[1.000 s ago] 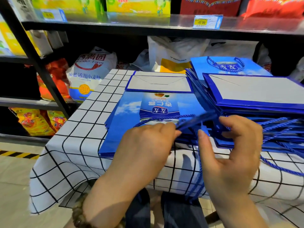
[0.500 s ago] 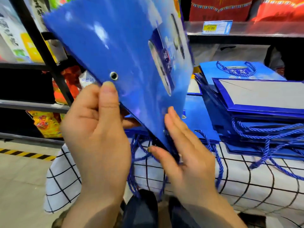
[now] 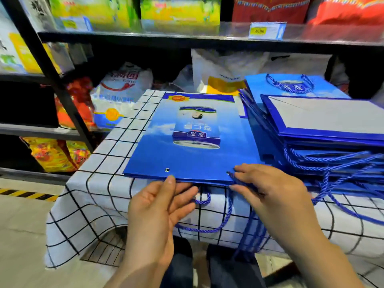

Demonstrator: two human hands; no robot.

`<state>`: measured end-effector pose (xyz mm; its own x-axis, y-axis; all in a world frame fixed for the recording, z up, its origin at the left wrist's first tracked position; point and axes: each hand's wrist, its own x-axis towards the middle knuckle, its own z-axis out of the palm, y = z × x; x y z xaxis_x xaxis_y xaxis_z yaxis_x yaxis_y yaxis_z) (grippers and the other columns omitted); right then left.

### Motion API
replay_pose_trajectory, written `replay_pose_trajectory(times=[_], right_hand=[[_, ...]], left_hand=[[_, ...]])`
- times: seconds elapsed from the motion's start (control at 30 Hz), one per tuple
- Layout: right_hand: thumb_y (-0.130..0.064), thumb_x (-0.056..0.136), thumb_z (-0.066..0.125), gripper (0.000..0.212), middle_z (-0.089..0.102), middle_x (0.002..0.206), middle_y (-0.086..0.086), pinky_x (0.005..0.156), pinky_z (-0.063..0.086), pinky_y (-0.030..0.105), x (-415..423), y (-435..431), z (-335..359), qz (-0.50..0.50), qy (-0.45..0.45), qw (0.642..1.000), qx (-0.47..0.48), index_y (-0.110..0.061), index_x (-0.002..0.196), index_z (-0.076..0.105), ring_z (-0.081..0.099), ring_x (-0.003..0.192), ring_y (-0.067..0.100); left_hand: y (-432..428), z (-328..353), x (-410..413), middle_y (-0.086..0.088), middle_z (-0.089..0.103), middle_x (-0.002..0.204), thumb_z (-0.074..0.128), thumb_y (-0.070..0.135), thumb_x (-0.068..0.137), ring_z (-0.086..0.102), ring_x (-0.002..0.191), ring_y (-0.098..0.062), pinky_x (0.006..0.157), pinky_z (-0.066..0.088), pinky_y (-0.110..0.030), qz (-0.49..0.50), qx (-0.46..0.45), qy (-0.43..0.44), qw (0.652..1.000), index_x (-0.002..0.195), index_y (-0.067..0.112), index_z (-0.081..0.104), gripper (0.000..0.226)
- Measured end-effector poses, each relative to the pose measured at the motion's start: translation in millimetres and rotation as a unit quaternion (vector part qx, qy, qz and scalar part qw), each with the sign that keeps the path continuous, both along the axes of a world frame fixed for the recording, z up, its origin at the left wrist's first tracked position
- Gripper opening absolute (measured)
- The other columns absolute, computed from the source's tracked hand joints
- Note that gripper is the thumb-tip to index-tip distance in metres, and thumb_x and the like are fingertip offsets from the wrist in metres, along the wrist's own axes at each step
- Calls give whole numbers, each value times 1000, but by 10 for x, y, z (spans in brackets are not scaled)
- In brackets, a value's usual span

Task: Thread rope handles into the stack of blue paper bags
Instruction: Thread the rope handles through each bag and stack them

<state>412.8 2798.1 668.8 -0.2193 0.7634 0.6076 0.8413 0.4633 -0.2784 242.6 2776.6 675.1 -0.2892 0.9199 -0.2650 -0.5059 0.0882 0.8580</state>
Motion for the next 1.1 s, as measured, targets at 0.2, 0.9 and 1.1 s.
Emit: replay_pose_trajectory(times=[0.2, 0.9, 1.1], right_hand=[[-34, 75, 60, 19, 67, 77, -4, 64, 53, 28, 11, 11, 118, 14, 25, 995, -93, -18, 73, 68, 63, 75, 19], [-44, 73, 68, 28, 65, 57, -3, 42, 39, 10, -68, -56, 568, 138, 301, 879, -342, -18, 65, 70, 56, 45, 6], [-30, 75, 70, 18, 67, 60, 4, 48, 40, 12, -165, -91, 466, 148, 181, 867, -440, -14, 70, 68, 62, 52, 9]], left_hand=[[-61, -122, -37, -11, 68, 60, 52, 18, 88, 61, 44, -16, 40, 48, -19, -119, -36, 76, 989, 77, 6, 67, 23], [224, 363, 133, 3, 49, 41, 62, 32, 74, 35, 33, -8, 38, 30, -16, -279, 161, 236, 917, 56, 15, 66, 25], [391, 520, 77, 5, 42, 41, 57, 32, 68, 29, 30, -5, 36, 28, -16, -255, 127, 26, 958, 63, 14, 71, 23]])
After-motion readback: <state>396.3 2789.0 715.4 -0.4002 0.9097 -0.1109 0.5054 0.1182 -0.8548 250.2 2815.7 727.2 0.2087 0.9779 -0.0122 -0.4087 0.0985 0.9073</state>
